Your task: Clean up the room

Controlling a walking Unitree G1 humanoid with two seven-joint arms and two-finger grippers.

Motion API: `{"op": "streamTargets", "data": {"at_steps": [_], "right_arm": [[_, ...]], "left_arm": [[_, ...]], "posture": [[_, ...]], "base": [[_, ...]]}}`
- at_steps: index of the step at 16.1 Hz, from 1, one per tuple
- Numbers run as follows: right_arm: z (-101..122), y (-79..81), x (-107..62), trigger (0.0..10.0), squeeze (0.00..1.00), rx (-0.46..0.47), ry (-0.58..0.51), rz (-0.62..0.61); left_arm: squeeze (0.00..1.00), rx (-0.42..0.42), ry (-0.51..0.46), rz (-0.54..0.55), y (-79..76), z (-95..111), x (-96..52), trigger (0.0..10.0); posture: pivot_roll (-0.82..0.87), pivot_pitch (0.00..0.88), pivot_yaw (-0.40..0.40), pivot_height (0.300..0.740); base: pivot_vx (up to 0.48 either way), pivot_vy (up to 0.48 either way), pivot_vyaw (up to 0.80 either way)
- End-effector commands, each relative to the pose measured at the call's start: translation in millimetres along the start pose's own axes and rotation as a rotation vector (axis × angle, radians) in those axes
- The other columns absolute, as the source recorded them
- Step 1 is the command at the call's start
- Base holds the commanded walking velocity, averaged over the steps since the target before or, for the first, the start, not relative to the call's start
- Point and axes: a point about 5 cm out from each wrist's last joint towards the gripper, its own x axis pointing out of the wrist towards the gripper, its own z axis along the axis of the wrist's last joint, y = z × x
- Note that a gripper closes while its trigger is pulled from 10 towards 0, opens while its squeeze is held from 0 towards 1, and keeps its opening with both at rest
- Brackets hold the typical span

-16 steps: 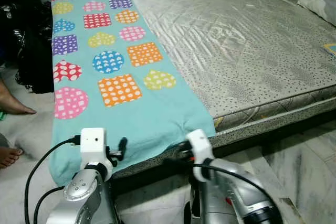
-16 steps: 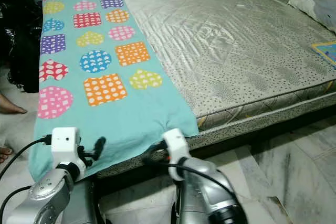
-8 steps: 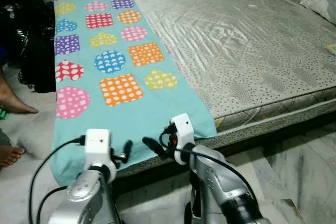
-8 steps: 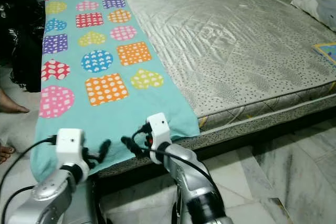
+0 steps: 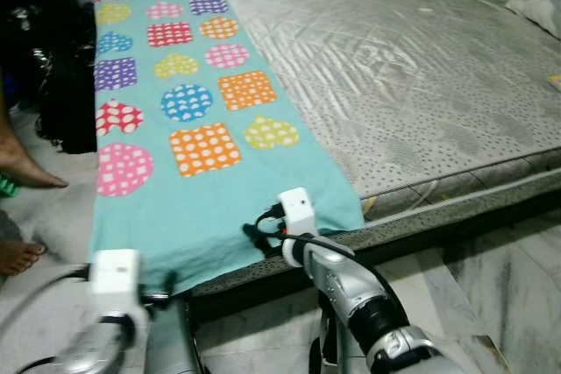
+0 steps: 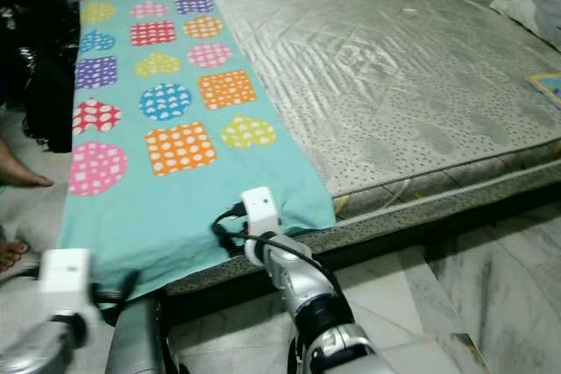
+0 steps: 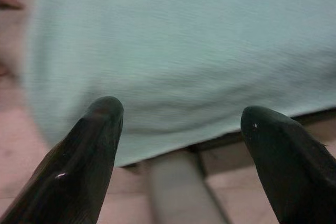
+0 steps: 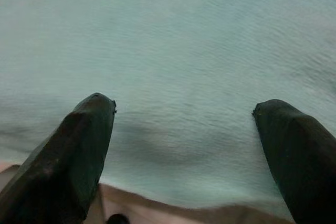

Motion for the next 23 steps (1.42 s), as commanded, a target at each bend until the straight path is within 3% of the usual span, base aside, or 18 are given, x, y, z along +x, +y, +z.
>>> {"op": "streamTargets", "data": {"at_steps": [1,7,13,23], "right_arm": [[4,1.3,4.1,10.0,0.0,-0.003,0.005,-0.033],[-5,-38.6,-5.2,10.0,0.0,-0.039,0.098,-0.15],[-7,-33.4,-11.3,10.0,0.0,-0.063,0.119,-0.066],[-27,-40.3,-35.3,10.0,0.0,-0.11,0.286,0.006]], "left_arm": [[0.0,-0.005,0.006,0.015,3.1,0,-3.4,10.0],[0.0,-0.007,0.018,0.012,2.8,-2,-3.4,10.0],[0.0,-0.005,0.015,0.001,-0.7,-1,-0.8,10.0],[0.0,-0.004,0.027,0.001,-2.9,-2,4.6,10.0]], "posture": [[0.06,0.134,-0.022,0.526],[0.06,0.139,-0.029,0.526],[0.05,0.135,-0.027,0.526],[0.03,0.124,-0.031,0.526]], "base": [[0.0,0.0,0.0],[0.0,0.0,0.0],[0.0,0.0,0.0],[0.0,0.0,0.0]]}}
